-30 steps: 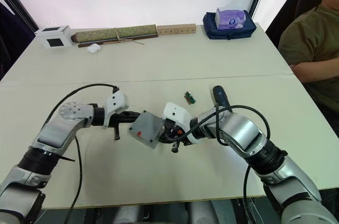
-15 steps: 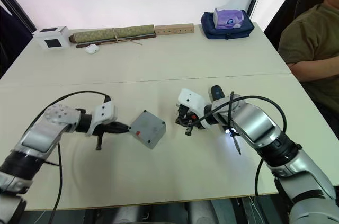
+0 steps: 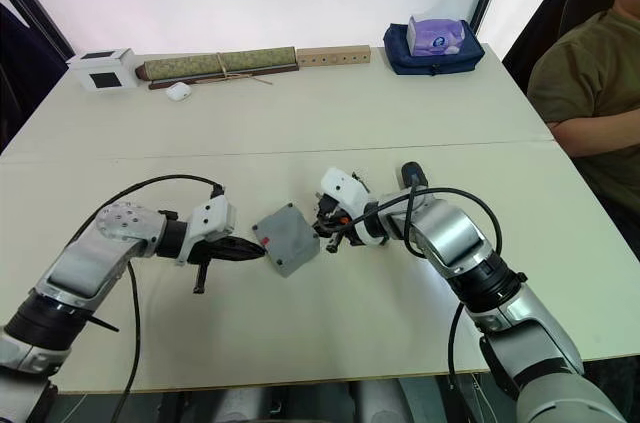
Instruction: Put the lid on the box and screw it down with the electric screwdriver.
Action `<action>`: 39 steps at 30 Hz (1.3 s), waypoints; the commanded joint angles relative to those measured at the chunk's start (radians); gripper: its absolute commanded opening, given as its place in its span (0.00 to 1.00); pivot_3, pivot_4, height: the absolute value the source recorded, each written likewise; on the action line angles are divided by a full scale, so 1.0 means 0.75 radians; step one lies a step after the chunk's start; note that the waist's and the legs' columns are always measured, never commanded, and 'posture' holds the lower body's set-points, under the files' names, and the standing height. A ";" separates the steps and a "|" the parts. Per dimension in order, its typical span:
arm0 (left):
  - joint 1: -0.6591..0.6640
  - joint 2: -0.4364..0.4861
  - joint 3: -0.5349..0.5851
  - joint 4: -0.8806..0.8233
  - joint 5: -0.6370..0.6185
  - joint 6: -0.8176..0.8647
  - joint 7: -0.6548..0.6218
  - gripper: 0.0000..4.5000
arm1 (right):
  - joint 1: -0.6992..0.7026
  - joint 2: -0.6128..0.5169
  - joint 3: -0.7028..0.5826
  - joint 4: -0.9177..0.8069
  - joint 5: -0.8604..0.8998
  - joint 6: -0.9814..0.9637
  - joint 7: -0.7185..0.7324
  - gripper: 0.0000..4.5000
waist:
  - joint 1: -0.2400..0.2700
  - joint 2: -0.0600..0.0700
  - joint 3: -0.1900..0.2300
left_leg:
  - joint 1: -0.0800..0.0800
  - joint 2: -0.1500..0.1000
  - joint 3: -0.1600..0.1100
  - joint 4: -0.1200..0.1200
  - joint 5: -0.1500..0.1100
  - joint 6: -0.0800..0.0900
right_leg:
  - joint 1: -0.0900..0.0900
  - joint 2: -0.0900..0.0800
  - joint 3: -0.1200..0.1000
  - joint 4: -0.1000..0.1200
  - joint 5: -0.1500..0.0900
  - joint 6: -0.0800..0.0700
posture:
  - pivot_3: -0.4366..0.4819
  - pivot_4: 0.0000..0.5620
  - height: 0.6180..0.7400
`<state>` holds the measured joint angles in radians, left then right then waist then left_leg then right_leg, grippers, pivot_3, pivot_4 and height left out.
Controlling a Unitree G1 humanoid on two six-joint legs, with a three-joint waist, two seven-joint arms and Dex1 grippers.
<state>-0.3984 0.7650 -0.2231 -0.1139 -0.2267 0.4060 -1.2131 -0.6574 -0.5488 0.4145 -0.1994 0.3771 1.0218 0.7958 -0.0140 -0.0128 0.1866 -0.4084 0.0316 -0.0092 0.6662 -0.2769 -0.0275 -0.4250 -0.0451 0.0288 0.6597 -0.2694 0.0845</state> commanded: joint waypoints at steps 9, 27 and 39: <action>-0.068 -0.007 0.023 0.022 0.005 -0.046 -0.022 0.00 | 0.020 0.010 -0.031 -0.155 0.026 0.053 0.010 0.02 | -0.003 0.000 0.000 | 0.000 0.000 0.000 0.000 0.000 0.000 | 0.000 0.000 0.000 0.001 0.000 0.000 | 0.48 0.27 1.00; -0.035 0.133 0.299 -0.382 -0.360 0.300 0.020 0.00 | 0.423 -0.069 -0.439 -0.382 -0.061 -0.222 -0.242 0.51 | -0.005 -0.001 0.000 | 0.001 0.000 0.000 0.001 0.000 0.000 | 0.000 0.000 0.001 0.003 0.000 0.000 | 0.48 0.27 1.00; -0.096 0.100 0.244 -0.387 -0.373 0.300 0.056 0.00 | 0.563 0.020 -0.443 -0.245 -0.103 -0.357 -0.332 0.57 | -0.005 -0.001 0.000 | 0.002 0.000 0.000 0.001 0.000 0.000 | 0.000 0.001 0.002 0.004 0.000 0.000 | 0.48 0.27 1.00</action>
<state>-0.4532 0.8382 -0.0488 -0.3859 -0.4931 0.6434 -1.1737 -0.2318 -0.5393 0.0999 -0.3671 0.3004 0.7796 0.5510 -0.0175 -0.0132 0.1864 -0.4070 0.0315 -0.0089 0.6669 -0.2768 -0.0277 -0.4250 -0.0443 0.0303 0.6627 -0.2696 0.0844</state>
